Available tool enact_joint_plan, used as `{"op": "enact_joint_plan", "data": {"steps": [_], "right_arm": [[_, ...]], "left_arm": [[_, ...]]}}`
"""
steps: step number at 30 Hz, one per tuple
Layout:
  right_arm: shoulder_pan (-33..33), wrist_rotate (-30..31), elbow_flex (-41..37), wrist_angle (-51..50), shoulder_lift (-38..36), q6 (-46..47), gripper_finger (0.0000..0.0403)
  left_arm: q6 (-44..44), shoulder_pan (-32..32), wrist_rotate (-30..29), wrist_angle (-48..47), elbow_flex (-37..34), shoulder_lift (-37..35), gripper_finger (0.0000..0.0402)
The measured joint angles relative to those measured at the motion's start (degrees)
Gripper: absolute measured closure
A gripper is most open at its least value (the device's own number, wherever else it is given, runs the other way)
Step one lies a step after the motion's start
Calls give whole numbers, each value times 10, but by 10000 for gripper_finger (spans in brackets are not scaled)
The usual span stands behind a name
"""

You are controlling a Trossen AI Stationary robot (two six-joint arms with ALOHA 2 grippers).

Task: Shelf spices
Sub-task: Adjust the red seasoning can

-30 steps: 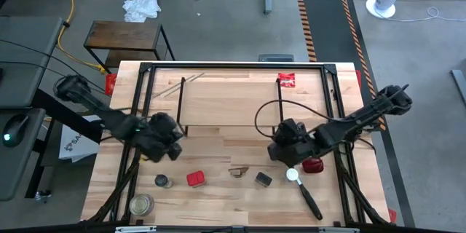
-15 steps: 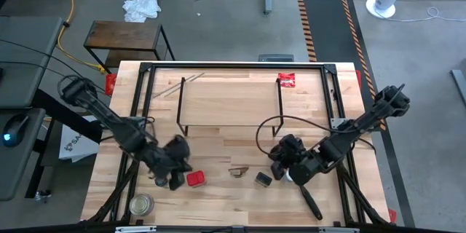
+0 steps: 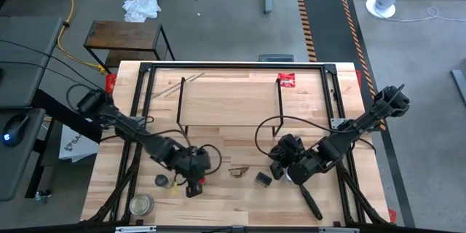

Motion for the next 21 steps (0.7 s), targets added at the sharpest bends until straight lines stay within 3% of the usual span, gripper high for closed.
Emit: {"op": "enact_joint_plan", "data": {"steps": [9,21], "right_arm": [[1,-15,0,-6,0,-9,403],[1,-14,0,-13,0,-17,403]], "left_arm": [[4,-3,45,7,1,19,401],[-74,-53,0,-97,4,19,401]]}}
